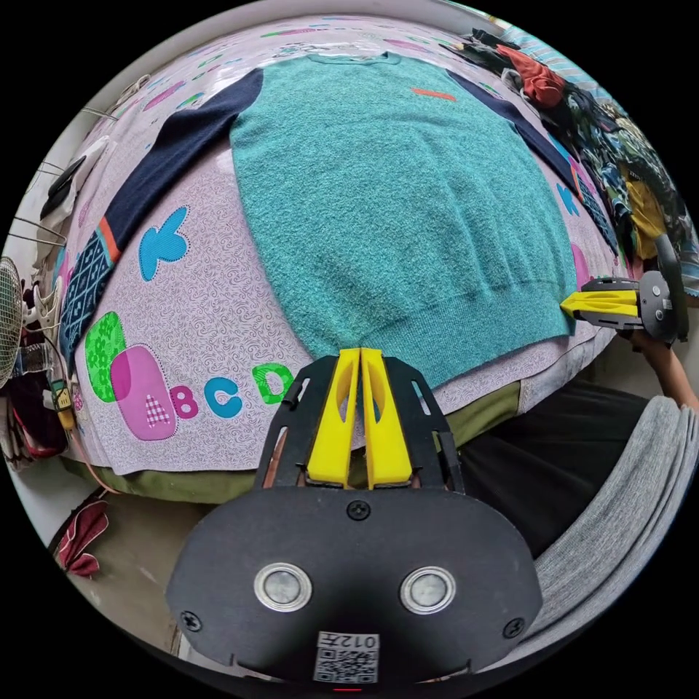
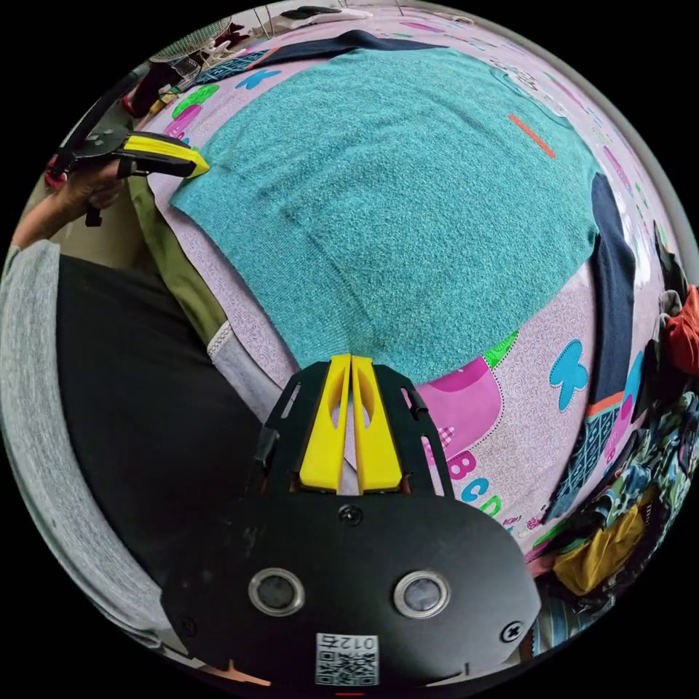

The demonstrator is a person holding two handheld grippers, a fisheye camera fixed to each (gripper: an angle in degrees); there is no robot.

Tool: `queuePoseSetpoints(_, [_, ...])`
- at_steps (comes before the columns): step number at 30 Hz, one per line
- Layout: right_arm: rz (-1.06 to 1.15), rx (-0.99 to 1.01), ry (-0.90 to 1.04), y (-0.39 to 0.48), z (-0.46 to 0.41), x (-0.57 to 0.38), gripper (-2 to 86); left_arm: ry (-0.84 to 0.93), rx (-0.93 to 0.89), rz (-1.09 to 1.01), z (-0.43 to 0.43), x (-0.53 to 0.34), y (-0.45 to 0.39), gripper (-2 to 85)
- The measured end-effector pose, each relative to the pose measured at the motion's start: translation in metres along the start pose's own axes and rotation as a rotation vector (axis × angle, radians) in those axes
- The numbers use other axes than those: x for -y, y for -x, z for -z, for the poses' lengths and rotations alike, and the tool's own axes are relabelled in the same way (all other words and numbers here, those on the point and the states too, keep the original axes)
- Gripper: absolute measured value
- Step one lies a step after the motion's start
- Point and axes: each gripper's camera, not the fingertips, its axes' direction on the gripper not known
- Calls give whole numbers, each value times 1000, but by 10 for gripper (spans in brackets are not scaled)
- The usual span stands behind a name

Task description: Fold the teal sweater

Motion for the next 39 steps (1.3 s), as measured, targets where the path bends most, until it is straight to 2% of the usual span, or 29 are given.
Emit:
queuePoseSetpoints(11, [-28, -51, 39, -144, -160, -95, -7, -129, -71, 40, 40, -57, 45, 0])
queuePoseSetpoints(14, [-103, -73, 15, -182, -205, -126, -7, -123, -189, 103, 58, -71, 75, 1])
queuePoseSetpoints(17, [-180, -59, 36, -227, -246, -150, -9, -235, -247, 281, 88, -97, 133, 2])
queuePoseSetpoints(19, [-204, -23, 45, -256, -260, -158, -9, -359, -318, 528, 112, -129, 202, 5])
queuePoseSetpoints(22, [-200, -93, -75, -295, -258, -157, -10, -509, -394, 841, 134, -177, 291, 9])
queuePoseSetpoints(25, [-127, -115, -175, -325, -257, -127, -10, -592, -432, 1092, 148, -215, 365, 15])
queuePoseSetpoints(28, [-58, -112, -258, -346, -266, -77, -10, -638, -445, 1255, 159, -239, 417, 27])
queuePoseSetpoints(32, [99, -71, -337, -343, -288, 1, -9, -692, -477, 1367, 166, -252, 457, 42])
queuePoseSetpoints(36, [281, -54, -381, -322, -316, 70, -5, -672, -513, 1465, 165, -257, 482, 58])
queuePoseSetpoints(39, [336, -32, -396, -316, -339, 113, 12, -657, -516, 1533, 165, -263, 489, 58])
